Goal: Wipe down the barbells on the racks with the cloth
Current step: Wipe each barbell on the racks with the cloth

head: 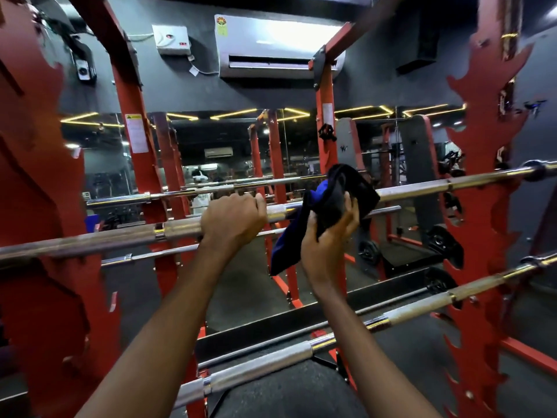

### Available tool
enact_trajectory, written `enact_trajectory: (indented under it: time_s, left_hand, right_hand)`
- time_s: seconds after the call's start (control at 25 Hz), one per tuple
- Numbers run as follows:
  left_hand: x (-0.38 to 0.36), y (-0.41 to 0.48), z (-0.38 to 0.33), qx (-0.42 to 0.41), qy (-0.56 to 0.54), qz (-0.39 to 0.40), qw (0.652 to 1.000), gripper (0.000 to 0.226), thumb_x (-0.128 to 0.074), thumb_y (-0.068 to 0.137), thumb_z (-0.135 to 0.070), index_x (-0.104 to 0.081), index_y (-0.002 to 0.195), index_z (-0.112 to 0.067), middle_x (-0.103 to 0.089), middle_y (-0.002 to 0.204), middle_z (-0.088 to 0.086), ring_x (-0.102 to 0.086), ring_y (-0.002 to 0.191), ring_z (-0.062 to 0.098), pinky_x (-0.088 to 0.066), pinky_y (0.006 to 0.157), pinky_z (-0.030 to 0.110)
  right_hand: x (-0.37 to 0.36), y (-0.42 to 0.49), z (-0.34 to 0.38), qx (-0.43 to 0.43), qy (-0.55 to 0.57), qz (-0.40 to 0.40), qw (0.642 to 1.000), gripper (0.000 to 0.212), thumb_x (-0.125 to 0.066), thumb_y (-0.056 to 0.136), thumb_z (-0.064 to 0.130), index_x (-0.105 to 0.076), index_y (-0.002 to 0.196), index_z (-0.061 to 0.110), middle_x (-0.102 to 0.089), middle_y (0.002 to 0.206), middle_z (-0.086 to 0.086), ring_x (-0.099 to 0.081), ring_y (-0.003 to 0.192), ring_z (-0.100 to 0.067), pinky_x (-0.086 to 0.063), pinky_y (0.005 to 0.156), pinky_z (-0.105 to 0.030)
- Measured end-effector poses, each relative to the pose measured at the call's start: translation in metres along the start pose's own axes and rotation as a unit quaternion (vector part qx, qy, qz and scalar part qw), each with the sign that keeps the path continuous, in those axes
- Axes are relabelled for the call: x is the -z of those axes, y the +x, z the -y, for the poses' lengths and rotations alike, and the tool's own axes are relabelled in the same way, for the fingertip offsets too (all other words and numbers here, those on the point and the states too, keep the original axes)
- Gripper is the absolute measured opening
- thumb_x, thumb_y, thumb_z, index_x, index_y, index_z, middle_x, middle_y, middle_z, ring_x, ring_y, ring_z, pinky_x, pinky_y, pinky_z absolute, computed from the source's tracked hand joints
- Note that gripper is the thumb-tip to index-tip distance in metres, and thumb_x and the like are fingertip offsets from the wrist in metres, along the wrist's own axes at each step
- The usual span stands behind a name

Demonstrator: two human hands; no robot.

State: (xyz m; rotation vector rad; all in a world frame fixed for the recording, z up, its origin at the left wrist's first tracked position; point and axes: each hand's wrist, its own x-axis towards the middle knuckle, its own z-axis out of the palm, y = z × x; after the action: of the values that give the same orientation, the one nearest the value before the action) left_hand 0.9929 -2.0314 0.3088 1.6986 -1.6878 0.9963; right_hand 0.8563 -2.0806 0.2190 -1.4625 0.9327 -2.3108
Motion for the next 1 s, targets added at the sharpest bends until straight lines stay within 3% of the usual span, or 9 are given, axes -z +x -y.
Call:
enact_trajectory:
  time_s: [0.08, 0.28, 0.4, 0.48, 0.6, 0.68, 0.76, 0.88, 1.0]
  left_hand:
    - [0.003, 0.0, -0.001, 0.015, 0.001, 0.001, 1.0, 0.052, -0.029, 0.102, -0.039, -0.068, 0.082, -0.011, -0.071, 0.087, 0.013, -0.056, 0.069, 0.028, -0.033, 0.064, 0.033]
    - [0.006, -0.002, -0.004, 0.034, -0.002, 0.013, 0.999, 0.055, -0.026, 0.103, -0.043, -0.067, 0.084, -0.011, -0.056, 0.072, 0.006, -0.044, 0.063, 0.022, -0.031, 0.063, 0.033]
    - [0.007, -0.004, -0.002, 0.037, -0.005, 0.006, 0.999, 0.059, -0.024, 0.103, -0.046, -0.068, 0.081, -0.013, -0.044, 0.061, -0.001, -0.041, 0.057, 0.019, -0.028, 0.059, 0.032]
    - [0.008, -0.004, -0.002, 0.039, -0.011, 0.009, 0.999, 0.058, -0.024, 0.103, -0.046, -0.067, 0.081, -0.013, -0.047, 0.064, 0.0, -0.044, 0.059, 0.021, -0.03, 0.06, 0.033]
    - [0.008, -0.004, -0.003, 0.043, -0.011, 0.0, 0.999, 0.055, -0.026, 0.102, -0.044, -0.067, 0.081, -0.013, -0.05, 0.066, 0.002, -0.047, 0.061, 0.022, -0.032, 0.061, 0.033]
    - [0.007, -0.004, -0.005, 0.047, -0.008, -0.006, 0.999, 0.054, -0.027, 0.101, -0.043, -0.066, 0.081, -0.012, -0.046, 0.063, 0.001, -0.044, 0.058, 0.021, -0.03, 0.06, 0.032]
    - [0.007, -0.005, -0.005, 0.048, -0.003, -0.002, 0.999, 0.052, -0.026, 0.101, -0.042, -0.065, 0.083, -0.012, -0.044, 0.063, 0.001, -0.041, 0.056, 0.018, -0.029, 0.06, 0.032]
    - [0.009, -0.004, -0.005, 0.041, 0.0, 0.002, 0.999, 0.053, -0.026, 0.102, -0.041, -0.066, 0.084, -0.011, -0.045, 0.064, 0.002, -0.042, 0.057, 0.019, -0.029, 0.06, 0.032]
    - [0.01, -0.005, -0.004, 0.039, 0.0, 0.002, 0.999, 0.054, -0.027, 0.102, -0.04, -0.067, 0.084, -0.01, -0.049, 0.066, 0.004, -0.045, 0.06, 0.022, -0.03, 0.061, 0.032]
  right_hand:
    - [-0.006, 0.003, 0.0, -0.053, 0.065, -0.059, 0.995, 0.066, -0.056, 0.096, 0.027, -0.028, 0.156, 0.018, -0.027, 0.16, -0.013, -0.04, 0.146, -0.03, -0.037, 0.12, -0.047]
    - [-0.004, 0.006, 0.013, -0.227, 0.246, -0.139, 0.932, 0.027, -0.053, 0.093, 0.012, -0.058, 0.12, 0.015, -0.063, 0.124, -0.009, -0.063, 0.111, -0.023, -0.051, 0.099, -0.035]
    - [0.007, 0.014, 0.022, -0.361, 0.363, 0.008, 0.859, 0.032, -0.047, 0.095, 0.032, -0.052, 0.065, 0.023, -0.059, 0.062, 0.002, -0.058, 0.053, -0.014, -0.049, 0.051, -0.021]
    - [0.017, 0.011, 0.011, -0.394, 0.381, 0.078, 0.833, 0.042, -0.031, 0.104, 0.026, -0.039, 0.062, 0.029, -0.049, 0.048, 0.011, -0.048, 0.036, -0.004, -0.04, 0.038, -0.015]
    - [0.03, -0.007, -0.015, -0.487, 0.347, 0.078, 0.798, 0.02, -0.049, 0.107, 0.029, -0.054, 0.089, 0.019, -0.07, 0.066, 0.003, -0.067, 0.063, -0.006, -0.053, 0.048, -0.016]
    - [0.036, -0.014, -0.032, -0.496, 0.362, 0.099, 0.783, 0.058, -0.083, 0.069, 0.059, -0.055, 0.1, 0.018, -0.067, 0.087, -0.006, -0.061, 0.084, -0.018, -0.059, 0.064, -0.026]
    - [0.036, -0.015, -0.047, -0.527, 0.365, 0.049, 0.766, 0.082, -0.091, 0.043, 0.057, -0.055, 0.106, 0.02, -0.055, 0.093, -0.007, -0.052, 0.085, -0.019, -0.055, 0.071, -0.031]
    - [0.041, -0.018, -0.027, -0.489, 0.401, 0.06, 0.773, 0.053, -0.085, 0.07, 0.052, -0.057, 0.1, 0.02, -0.061, 0.084, -0.002, -0.056, 0.081, -0.013, -0.055, 0.072, -0.026]
    - [0.043, -0.003, -0.004, -0.465, 0.35, 0.106, 0.807, 0.021, -0.055, 0.102, 0.033, -0.053, 0.086, 0.019, -0.055, 0.078, 0.002, -0.053, 0.066, -0.011, -0.051, 0.062, -0.024]
